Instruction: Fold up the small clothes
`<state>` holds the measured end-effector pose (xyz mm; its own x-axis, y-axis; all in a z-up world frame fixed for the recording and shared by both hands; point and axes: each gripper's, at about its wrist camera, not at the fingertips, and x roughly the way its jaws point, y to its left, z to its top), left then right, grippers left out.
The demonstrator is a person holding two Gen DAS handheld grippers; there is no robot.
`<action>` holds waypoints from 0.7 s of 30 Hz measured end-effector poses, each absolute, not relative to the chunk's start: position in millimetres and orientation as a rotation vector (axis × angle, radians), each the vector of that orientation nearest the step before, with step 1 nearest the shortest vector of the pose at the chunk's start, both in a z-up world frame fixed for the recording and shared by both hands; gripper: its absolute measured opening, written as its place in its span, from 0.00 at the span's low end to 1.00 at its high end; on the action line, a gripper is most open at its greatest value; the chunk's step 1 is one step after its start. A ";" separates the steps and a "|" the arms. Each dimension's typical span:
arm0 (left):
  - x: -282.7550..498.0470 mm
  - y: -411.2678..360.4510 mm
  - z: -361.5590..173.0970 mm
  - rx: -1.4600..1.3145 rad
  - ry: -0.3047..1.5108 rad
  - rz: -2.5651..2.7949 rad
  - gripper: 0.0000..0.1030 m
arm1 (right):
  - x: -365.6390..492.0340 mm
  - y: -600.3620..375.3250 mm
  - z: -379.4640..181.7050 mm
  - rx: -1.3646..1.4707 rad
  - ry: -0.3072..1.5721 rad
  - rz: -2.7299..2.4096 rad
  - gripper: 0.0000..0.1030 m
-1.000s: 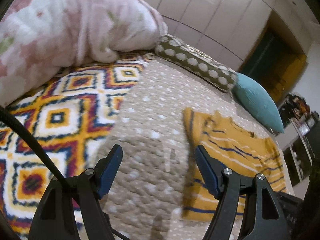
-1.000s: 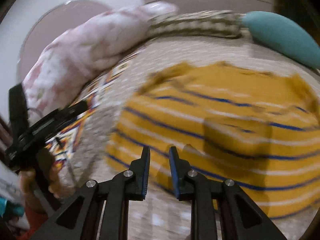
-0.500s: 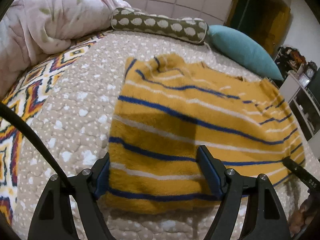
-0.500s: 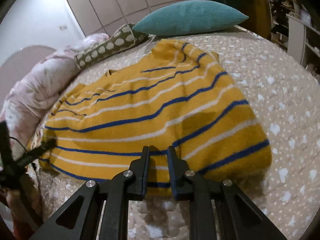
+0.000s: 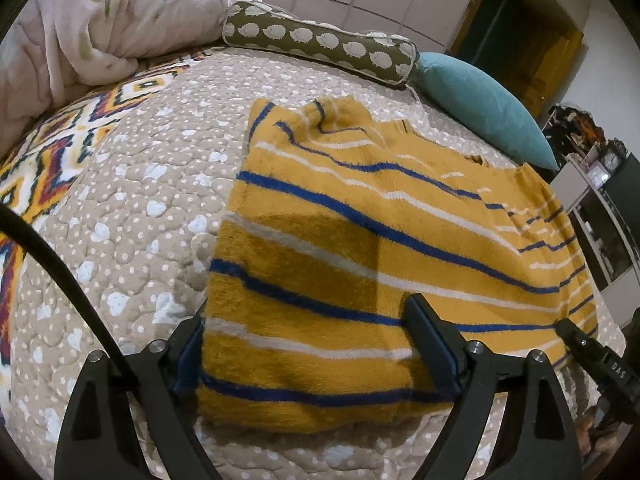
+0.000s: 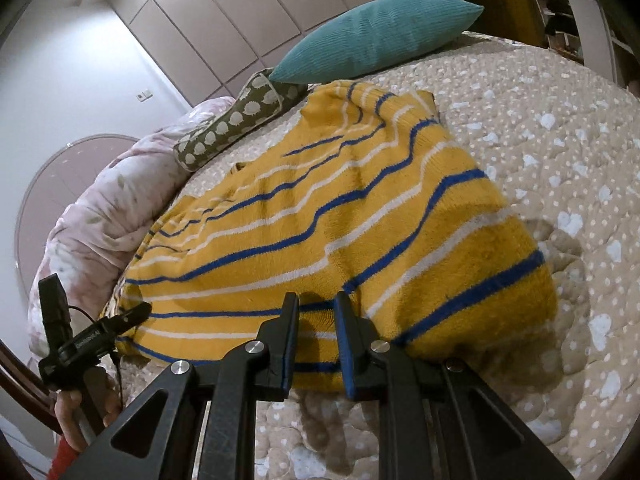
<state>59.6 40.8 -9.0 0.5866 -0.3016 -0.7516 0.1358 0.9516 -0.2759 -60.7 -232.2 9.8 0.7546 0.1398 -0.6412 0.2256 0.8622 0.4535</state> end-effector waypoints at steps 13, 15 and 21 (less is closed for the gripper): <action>60.8 37.7 -9.9 -0.180 0.913 -0.268 0.90 | 39.1 -225.2 61.6 0.251 0.773 -0.168 0.33; 60.9 37.7 -10.0 -0.180 0.914 -0.268 0.90 | 64.5 -246.3 44.6 0.245 0.839 -0.230 0.30; 61.3 35.7 -10.2 -0.163 0.919 -0.265 0.92 | 48.3 -287.2 66.4 0.279 0.795 -0.391 0.31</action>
